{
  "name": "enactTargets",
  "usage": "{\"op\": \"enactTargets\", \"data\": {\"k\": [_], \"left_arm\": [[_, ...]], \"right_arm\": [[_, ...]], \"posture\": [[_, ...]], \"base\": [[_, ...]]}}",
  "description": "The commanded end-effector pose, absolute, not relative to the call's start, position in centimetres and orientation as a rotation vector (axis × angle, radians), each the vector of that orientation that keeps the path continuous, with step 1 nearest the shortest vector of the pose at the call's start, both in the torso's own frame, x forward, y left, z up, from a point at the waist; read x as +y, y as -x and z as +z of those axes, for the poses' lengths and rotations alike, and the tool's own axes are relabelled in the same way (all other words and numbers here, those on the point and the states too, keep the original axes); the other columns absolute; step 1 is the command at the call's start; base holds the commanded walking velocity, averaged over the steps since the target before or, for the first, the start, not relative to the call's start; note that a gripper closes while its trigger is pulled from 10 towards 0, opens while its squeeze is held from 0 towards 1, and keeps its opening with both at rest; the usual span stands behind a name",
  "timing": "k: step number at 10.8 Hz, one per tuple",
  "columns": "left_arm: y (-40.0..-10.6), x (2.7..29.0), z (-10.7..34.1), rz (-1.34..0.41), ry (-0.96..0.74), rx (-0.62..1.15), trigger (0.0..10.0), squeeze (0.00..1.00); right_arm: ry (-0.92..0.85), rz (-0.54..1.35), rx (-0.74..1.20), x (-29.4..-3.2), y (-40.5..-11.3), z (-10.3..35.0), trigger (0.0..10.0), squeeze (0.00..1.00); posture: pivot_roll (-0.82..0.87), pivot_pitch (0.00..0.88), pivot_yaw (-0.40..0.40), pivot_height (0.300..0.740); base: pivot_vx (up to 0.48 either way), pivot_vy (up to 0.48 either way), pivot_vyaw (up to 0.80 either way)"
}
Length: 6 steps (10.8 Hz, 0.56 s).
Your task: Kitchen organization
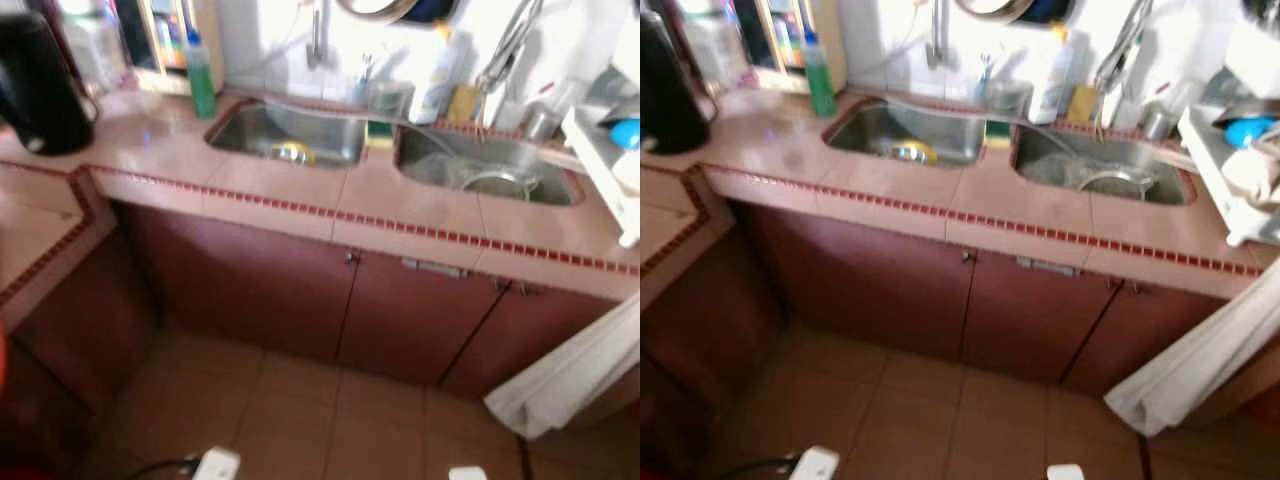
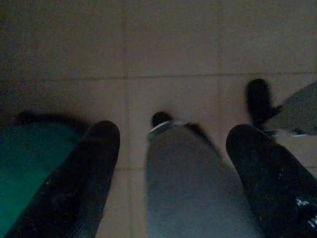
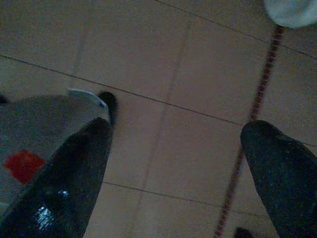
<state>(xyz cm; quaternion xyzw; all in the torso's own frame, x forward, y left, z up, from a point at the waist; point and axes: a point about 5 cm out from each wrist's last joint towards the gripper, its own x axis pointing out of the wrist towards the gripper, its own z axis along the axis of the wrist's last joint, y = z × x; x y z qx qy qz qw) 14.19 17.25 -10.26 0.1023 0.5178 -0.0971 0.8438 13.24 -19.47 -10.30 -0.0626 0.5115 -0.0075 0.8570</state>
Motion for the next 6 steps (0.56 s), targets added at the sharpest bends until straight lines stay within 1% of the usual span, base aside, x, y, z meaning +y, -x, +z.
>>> {"op": "enactTargets", "data": {"k": [1,3,5,6], "left_arm": [[-13.4,16.9,-10.6,-0.211,-0.21,1.122,10.0,0.0],[-13.4,16.9,-10.6,-0.21,-0.21,1.123,10.0,0.0],[-13.3,16.9,-10.6,-0.211,-0.211,1.125,10.0,0.0],[-13.3,16.9,-10.6,-0.212,-0.211,1.125,10.0,0.0]], "right_arm": [[0.096,0.017,1.105,-19.2,-12.5,-10.6,10.0,0.0],[0.102,-0.015,1.119,-22.4,-11.5,-10.3,10.0,0.0],[0.101,-0.025,1.138,-23.4,-10.4,-10.3,10.0,0.0],[0.097,-0.022,1.145,-22.9,-10.0,-10.5,10.0,0.0]], "posture": [[-0.12,0.0,0.004,0.74],[-0.12,0.0,0.002,0.74],[-0.12,0.0,0.001,0.74],[-0.12,0.0,0.001,0.74]], "base": [[-0.251,0.0,0.0],[-0.249,0.0,0.0],[-0.251,0.0,0.0],[-0.247,0.0,0.0]]}}
